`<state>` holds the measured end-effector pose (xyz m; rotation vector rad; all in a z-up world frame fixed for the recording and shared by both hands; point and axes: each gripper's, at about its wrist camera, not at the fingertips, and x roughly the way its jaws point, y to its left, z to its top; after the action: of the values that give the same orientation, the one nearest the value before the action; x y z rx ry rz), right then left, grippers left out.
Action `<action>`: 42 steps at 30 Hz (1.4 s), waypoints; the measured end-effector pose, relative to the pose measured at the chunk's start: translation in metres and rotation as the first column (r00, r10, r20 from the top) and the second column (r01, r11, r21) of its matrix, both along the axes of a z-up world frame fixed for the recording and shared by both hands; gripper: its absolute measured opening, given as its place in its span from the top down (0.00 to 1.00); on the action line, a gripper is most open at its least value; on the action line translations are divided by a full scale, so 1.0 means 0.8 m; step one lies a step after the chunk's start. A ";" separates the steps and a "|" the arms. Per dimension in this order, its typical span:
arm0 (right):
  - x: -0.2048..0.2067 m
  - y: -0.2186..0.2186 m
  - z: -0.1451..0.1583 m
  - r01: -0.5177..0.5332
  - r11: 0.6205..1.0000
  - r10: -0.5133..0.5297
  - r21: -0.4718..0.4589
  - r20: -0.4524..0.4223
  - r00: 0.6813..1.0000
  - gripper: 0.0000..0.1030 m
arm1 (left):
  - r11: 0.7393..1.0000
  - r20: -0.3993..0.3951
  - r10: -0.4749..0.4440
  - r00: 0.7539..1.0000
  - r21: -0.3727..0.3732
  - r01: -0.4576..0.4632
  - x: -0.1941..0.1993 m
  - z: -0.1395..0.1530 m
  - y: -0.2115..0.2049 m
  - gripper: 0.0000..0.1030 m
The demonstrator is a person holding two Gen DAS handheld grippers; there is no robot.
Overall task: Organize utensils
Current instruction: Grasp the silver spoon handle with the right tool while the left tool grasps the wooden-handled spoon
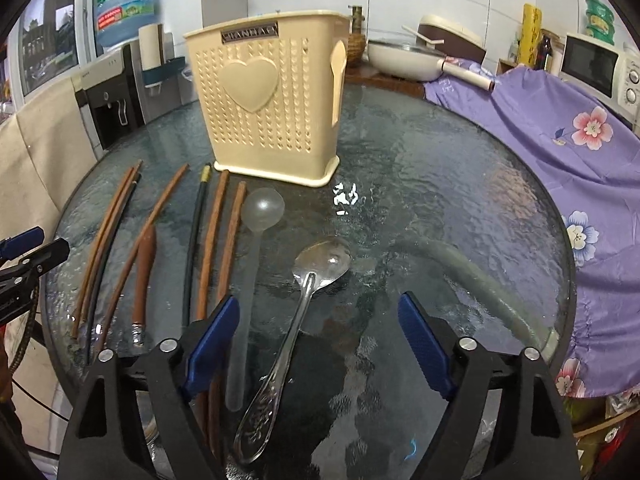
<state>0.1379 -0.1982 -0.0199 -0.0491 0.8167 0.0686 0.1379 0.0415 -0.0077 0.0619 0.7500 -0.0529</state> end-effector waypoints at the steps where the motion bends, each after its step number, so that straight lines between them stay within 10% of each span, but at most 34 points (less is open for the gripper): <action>1: 0.002 -0.001 0.000 0.001 1.000 -0.001 0.000 -0.006 1.000 0.27 | 1.000 -0.006 -0.002 1.000 0.004 0.002 0.003 -0.001 -0.001 0.37; 20: 0.038 -0.001 -0.012 0.013 1.000 -0.013 -0.007 -0.089 0.996 0.37 | 0.978 -0.119 -0.187 0.975 -0.120 0.172 0.036 -0.001 -0.066 0.53; 42: 0.050 -0.008 -0.011 0.011 1.000 -0.009 0.019 -0.100 0.995 0.54 | 0.972 -0.213 -0.228 0.950 -0.096 0.212 0.043 -0.017 -0.112 0.75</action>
<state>0.1782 -0.2042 -0.0285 -0.0236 0.9164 0.0698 0.1727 -0.0477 -0.0217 0.0716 0.9632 -0.3047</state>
